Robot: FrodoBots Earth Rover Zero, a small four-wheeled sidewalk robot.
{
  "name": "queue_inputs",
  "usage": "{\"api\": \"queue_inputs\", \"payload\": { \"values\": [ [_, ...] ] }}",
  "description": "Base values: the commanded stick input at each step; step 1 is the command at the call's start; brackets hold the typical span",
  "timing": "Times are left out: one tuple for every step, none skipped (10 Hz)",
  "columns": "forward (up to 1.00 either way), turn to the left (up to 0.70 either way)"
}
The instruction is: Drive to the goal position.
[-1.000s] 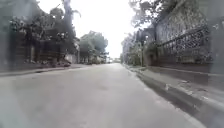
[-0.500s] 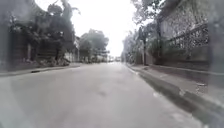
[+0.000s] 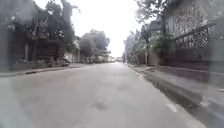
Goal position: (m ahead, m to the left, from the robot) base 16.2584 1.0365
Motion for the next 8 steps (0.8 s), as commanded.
{"api": "queue_inputs", "payload": {
  "values": [
    [1.00, -0.32],
    [1.00, -0.05],
    [1.00, -0.02],
    [1.00, -0.02],
    [1.00, 0.00],
    [1.00, 0.00],
    [1.00, 0.00],
    [1.00, 0.00]
  ]
}}
